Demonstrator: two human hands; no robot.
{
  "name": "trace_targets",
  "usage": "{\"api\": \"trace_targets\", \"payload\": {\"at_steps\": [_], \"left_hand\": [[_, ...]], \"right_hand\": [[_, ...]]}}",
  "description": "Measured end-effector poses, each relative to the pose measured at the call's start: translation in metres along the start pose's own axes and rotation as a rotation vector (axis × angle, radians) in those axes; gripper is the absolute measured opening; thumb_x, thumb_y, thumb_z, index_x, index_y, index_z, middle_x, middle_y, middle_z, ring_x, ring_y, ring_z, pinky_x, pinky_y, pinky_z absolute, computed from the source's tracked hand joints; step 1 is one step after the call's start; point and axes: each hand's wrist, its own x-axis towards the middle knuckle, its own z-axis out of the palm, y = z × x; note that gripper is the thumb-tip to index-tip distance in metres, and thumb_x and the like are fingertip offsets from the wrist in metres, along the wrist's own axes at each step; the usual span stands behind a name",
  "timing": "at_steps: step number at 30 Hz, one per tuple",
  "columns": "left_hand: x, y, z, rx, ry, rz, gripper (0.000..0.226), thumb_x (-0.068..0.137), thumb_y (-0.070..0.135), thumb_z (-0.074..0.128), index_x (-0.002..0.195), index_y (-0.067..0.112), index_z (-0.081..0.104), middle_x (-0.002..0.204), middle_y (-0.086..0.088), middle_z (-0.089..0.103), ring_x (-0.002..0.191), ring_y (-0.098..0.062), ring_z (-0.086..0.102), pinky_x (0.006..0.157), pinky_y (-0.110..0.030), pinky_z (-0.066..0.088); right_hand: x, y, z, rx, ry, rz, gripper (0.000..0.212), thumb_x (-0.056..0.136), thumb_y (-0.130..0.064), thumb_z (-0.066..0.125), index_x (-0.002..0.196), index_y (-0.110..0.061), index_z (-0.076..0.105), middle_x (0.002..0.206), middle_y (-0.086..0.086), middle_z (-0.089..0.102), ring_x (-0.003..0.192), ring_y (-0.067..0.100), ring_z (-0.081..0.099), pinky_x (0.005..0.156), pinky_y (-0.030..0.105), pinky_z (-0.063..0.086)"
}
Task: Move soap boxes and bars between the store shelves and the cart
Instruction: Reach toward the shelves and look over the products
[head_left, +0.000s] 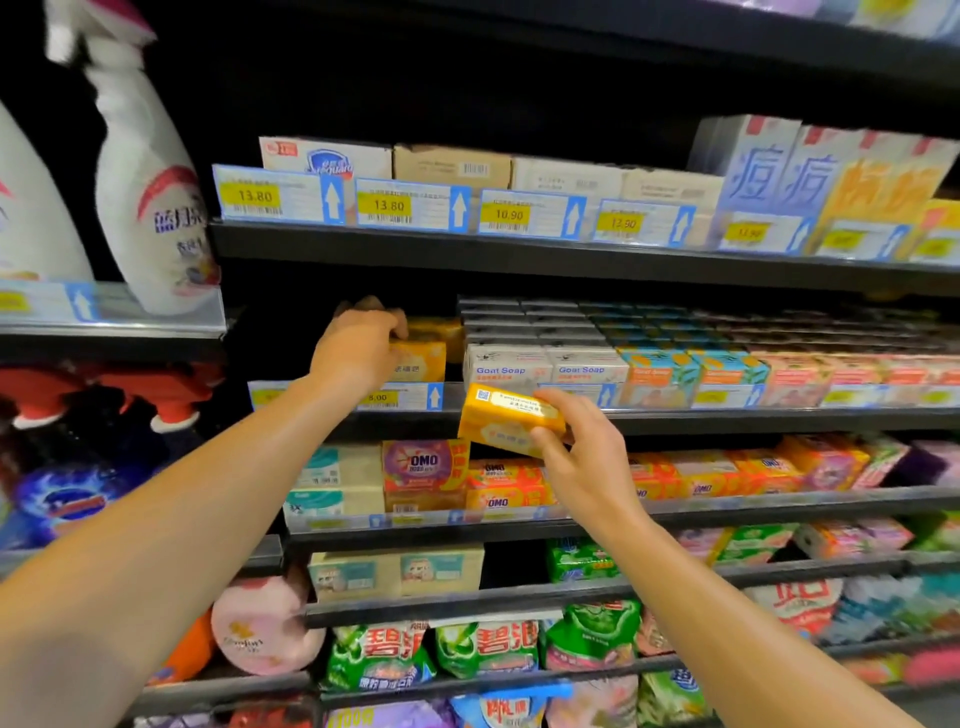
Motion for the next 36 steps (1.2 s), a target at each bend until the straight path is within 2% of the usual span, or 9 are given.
{"api": "trace_targets", "payload": {"at_steps": [3, 7, 13, 19, 22, 26, 29, 36], "left_hand": [[0.005, 0.004, 0.004, -0.019, -0.006, 0.005, 0.016, 0.093, 0.023, 0.063, 0.109, 0.027, 0.061, 0.12, -0.004, 0.056, 0.103, -0.026, 0.058, 0.088, -0.036, 0.051], [0.008, 0.012, 0.008, -0.007, -0.026, 0.007, 0.019, 0.094, 0.026, 0.062, 0.113, 0.026, 0.059, 0.128, -0.005, 0.053, 0.112, -0.028, 0.054, 0.091, -0.038, 0.05], [0.011, 0.016, 0.011, -0.015, -0.039, 0.017, 0.021, 0.092, 0.029, 0.065, 0.112, 0.026, 0.058, 0.128, -0.005, 0.054, 0.116, -0.028, 0.051, 0.092, -0.038, 0.05], [0.012, 0.02, 0.014, -0.021, -0.044, -0.009, 0.025, 0.092, 0.029, 0.065, 0.116, 0.026, 0.056, 0.134, -0.005, 0.05, 0.125, -0.027, 0.045, 0.095, -0.038, 0.047], [0.016, 0.018, 0.015, -0.006, -0.076, -0.014, 0.037, 0.091, 0.031, 0.066, 0.125, 0.029, 0.053, 0.14, -0.005, 0.043, 0.13, -0.029, 0.038, 0.097, -0.039, 0.046], [0.022, 0.018, 0.017, 0.082, -0.178, -0.012, 0.057, 0.092, 0.039, 0.061, 0.144, 0.038, 0.038, 0.151, 0.0, 0.034, 0.139, -0.029, 0.03, 0.108, -0.042, 0.039], [0.025, 0.018, 0.016, 0.13, -0.183, -0.009, 0.052, 0.093, 0.039, 0.06, 0.141, 0.037, 0.042, 0.147, 0.0, 0.04, 0.134, -0.026, 0.038, 0.104, -0.04, 0.042], [0.036, 0.028, 0.012, 0.164, -0.234, -0.085, 0.051, 0.088, 0.031, 0.069, 0.134, 0.032, 0.05, 0.141, -0.005, 0.043, 0.132, -0.032, 0.036, 0.107, -0.044, 0.04]], "right_hand": [[0.002, 0.003, -0.001, 0.01, -0.001, -0.006, 0.04, 0.098, -0.016, 0.059, 0.137, -0.026, 0.055, 0.116, -0.016, 0.053, 0.109, 0.002, 0.049, 0.09, 0.018, 0.043], [0.005, 0.01, -0.003, 0.02, 0.007, -0.001, 0.04, 0.098, -0.016, 0.06, 0.136, -0.027, 0.055, 0.118, -0.017, 0.053, 0.111, 0.001, 0.048, 0.086, 0.011, 0.039], [0.005, 0.015, -0.001, 0.038, -0.001, 0.003, 0.041, 0.098, -0.016, 0.06, 0.136, -0.028, 0.054, 0.114, -0.016, 0.053, 0.109, 0.003, 0.05, 0.089, 0.021, 0.045], [0.008, 0.015, 0.004, 0.061, -0.001, 0.002, 0.039, 0.098, -0.017, 0.06, 0.135, -0.028, 0.055, 0.115, -0.015, 0.054, 0.109, 0.005, 0.051, 0.089, 0.021, 0.046], [0.01, 0.015, 0.005, 0.066, -0.001, 0.004, 0.039, 0.098, -0.018, 0.06, 0.135, -0.029, 0.056, 0.115, -0.017, 0.054, 0.11, 0.005, 0.052, 0.089, 0.022, 0.047], [0.014, 0.017, 0.005, 0.077, 0.008, 0.0, 0.039, 0.098, -0.017, 0.06, 0.135, -0.029, 0.056, 0.117, -0.017, 0.054, 0.112, 0.006, 0.051, 0.088, 0.02, 0.046], [0.016, 0.019, 0.005, 0.081, 0.009, 0.0, 0.039, 0.098, -0.017, 0.06, 0.134, -0.029, 0.056, 0.12, -0.013, 0.054, 0.113, 0.007, 0.051, 0.089, 0.022, 0.047], [0.015, 0.02, 0.004, 0.082, 0.004, -0.009, 0.039, 0.098, -0.017, 0.06, 0.134, -0.03, 0.055, 0.121, -0.014, 0.054, 0.115, 0.005, 0.049, 0.09, 0.022, 0.048]]}}
